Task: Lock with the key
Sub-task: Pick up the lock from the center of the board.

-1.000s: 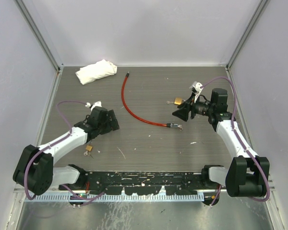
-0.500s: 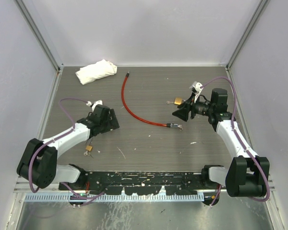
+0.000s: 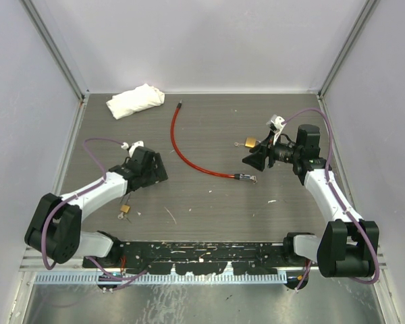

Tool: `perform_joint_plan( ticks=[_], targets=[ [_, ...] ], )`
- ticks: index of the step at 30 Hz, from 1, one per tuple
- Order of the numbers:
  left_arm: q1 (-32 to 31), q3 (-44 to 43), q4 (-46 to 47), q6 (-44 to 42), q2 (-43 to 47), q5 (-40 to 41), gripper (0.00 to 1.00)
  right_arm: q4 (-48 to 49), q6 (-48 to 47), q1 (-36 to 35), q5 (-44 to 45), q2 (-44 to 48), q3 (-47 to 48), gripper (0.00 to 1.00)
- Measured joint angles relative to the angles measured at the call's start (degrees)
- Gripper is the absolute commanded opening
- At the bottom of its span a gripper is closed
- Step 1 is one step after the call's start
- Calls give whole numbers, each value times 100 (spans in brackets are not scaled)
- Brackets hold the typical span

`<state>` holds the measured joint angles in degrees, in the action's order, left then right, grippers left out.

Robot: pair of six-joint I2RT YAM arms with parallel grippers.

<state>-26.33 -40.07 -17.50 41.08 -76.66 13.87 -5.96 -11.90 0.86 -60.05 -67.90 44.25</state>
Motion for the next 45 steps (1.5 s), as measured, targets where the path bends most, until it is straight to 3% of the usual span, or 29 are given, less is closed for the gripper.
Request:
perform_joint_plan(
  ticks=[35, 41, 45],
  targets=[
    [-63, -678, -404, -2, -494, 680, 99, -24, -4, 0, -4, -50, 0, 65],
    [-33, -1257, -431, -48, -1224, 1152, 85, -39, -7, 0, -7, -50, 0, 65],
    [46, -1563, -417, -44, -1635, 1235, 82, -57, -9, 0, -7, -50, 0, 65]
  ],
)
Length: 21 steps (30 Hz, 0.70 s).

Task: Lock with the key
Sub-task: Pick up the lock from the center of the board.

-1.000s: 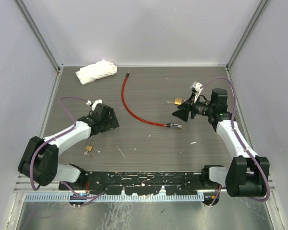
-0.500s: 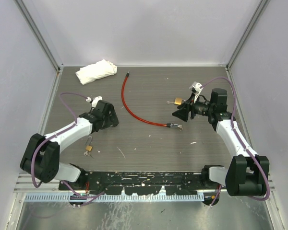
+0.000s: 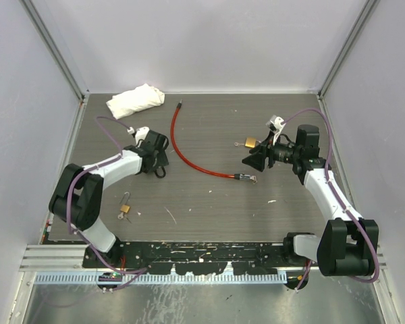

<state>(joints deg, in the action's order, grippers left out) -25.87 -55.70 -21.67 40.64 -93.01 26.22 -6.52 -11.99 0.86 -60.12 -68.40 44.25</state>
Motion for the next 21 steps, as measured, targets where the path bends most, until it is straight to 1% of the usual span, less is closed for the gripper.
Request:
perform_joint_plan(
  ticks=[3, 8, 10, 17, 19, 21],
  targets=[
    [52, -90, -2, 9, -212, 9, 79, -2, -2, 0, 0, 0, 0, 65],
    [177, -107, -2, 31, -358, 2, 79, -2, -13, 0, -2, 0, 0, 65],
    [234, -107, 7, 26, -358, 0, 73, -4, -13, 0, -4, 0, 0, 65],
    [437, -116, 103, -17, -507, -164, 67, -13, -15, 0, -20, 0, 0, 65],
    [470, -120, 146, -15, -592, -232, 67, -28, -15, 0, -20, 0, 0, 65],
    [498, -142, 197, -15, -610, -286, 64, -46, -15, 0, -20, 0, 0, 65]
  ],
)
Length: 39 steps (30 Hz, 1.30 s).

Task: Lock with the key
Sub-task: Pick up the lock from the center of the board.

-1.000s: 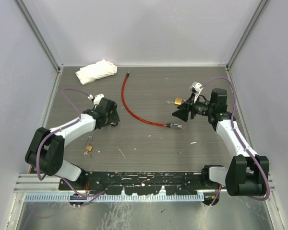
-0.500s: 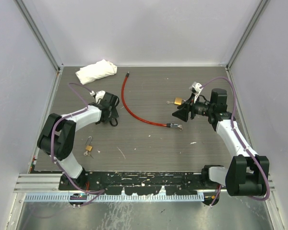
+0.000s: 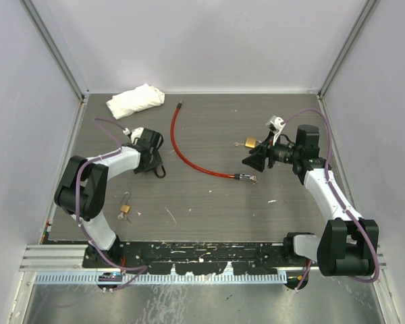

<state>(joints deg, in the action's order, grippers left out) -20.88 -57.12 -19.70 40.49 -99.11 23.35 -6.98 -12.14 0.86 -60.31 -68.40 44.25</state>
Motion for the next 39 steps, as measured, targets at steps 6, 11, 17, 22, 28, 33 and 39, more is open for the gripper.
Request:
perform_joint_plan(
  ticks=[6, 11, 17, 22, 28, 33, 39],
  targets=[
    [81, -7, 44, 2, -15, -111, 55, -13, -2, 0, -2, -26, 0, 65],
    [162, -7, 116, 13, -9, -221, 20, -22, -2, 0, 0, -26, 0, 65],
    [216, 190, 236, 83, 195, -485, 2, -37, -4, 0, -4, -26, 0, 65],
    [203, 774, 168, 254, 883, -846, 0, -39, -9, 0, -44, -26, 0, 65],
    [-26, 1373, 81, 643, 2317, -977, 0, -35, -87, -20, -179, -26, 0, 65],
    [-546, 1746, 105, 1143, 3268, -975, 0, 142, -133, -70, -352, 28, -94, 65],
    [-1370, 2041, 79, 1725, 3609, -933, 0, 411, -354, -251, -610, 297, -396, 75]
  ],
)
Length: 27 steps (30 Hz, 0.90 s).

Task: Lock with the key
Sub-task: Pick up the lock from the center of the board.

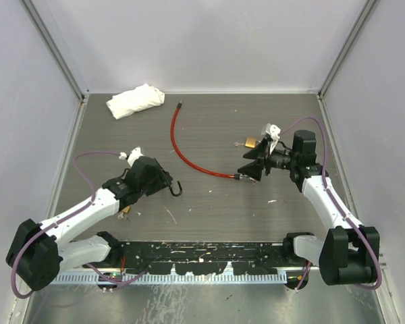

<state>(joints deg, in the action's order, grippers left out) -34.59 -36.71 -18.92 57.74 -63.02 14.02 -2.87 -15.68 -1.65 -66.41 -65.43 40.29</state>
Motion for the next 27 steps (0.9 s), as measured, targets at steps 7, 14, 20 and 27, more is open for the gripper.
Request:
perform_joint_plan(
  ticks=[7, 14, 20, 27],
  targets=[
    [-922, 50, 42, 592, 81, 251, 0, 44, -566, -249, -188, 144, -116, 82],
    [-1456, 52, 254, 1040, 17, 442, 0, -334, -1486, -555, -334, 247, -127, 82],
    [-1779, 52, 531, 1399, -212, 535, 0, -787, -2415, -890, -269, 348, -184, 82],
    [-2002, 52, 640, 1917, -444, 623, 0, -920, -3062, -1217, 122, 457, -295, 80]
  ],
)
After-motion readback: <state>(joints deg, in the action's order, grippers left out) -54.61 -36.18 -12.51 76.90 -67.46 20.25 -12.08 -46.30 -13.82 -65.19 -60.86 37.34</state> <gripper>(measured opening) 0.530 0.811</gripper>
